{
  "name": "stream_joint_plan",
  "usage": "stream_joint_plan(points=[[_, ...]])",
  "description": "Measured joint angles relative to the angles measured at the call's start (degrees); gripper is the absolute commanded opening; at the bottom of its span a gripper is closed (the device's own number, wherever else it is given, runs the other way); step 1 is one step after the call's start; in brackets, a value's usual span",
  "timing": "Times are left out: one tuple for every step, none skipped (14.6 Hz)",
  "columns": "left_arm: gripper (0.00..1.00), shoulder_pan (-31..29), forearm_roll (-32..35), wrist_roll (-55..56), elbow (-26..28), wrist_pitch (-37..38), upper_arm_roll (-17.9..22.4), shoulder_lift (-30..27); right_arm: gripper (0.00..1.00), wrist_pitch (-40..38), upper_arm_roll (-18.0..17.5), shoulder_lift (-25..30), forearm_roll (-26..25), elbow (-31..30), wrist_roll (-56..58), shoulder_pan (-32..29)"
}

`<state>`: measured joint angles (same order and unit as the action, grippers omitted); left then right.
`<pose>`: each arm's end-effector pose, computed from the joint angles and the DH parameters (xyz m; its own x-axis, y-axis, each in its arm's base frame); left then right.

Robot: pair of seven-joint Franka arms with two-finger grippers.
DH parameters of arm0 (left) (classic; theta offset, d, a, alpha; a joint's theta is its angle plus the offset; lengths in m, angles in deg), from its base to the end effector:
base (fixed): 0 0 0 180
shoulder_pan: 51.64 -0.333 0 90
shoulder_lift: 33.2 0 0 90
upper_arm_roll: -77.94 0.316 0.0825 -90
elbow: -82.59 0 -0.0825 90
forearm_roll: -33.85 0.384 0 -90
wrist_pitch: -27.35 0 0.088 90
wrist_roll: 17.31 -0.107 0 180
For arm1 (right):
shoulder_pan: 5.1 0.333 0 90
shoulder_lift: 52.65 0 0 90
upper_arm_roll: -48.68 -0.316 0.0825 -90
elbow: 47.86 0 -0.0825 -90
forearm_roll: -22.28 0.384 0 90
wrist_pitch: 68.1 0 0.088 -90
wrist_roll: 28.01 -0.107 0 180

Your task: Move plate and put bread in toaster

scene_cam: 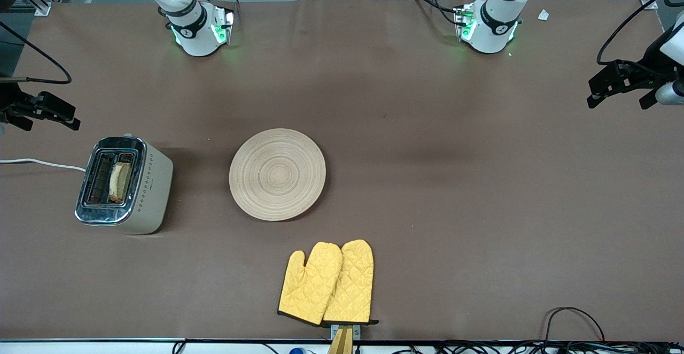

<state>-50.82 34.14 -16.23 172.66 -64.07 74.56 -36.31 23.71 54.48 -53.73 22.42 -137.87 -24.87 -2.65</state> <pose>0.5389 -0.0400 0.6559 0.9955 -0.0545 0.0778 -0.0541 -0.9985 -0.0068 0.5623 -0.0321 0.6167 0.9999 -0.0037 0.0127 -0.0037 -1.0000 0.0002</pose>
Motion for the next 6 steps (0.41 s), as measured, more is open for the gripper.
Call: stream_joint_plan(points=[[1.0,0.04,0.0,0.0,0.0,0.0,0.0,0.0,1.0,0.04,0.03,0.12,0.0,-0.14,0.08,0.0],[1.0,0.05,0.0,0.0,0.0,0.0,-0.01,0.0,1.0,0.13,0.04,0.13,0.0,-0.25,0.13,-0.01],[1.0,0.06,0.0,0.0,0.0,0.0,-0.01,0.0,1.0,0.24,0.04,0.13,0.0,-0.4,0.16,-0.01],[1.0,0.06,0.0,0.0,0.0,0.0,-0.01,0.0,1.0,0.33,0.04,0.13,0.0,-0.53,0.19,-0.01],[1.0,0.06,0.0,0.0,0.0,0.0,-0.01,0.0,1.0,0.4,0.03,0.13,0.0,-0.62,0.2,0.0],[1.0,0.06,0.0,0.0,0.0,0.0,-0.01,0.0,1.0,0.42,0.03,0.13,0.0,-0.65,0.24,0.0]])
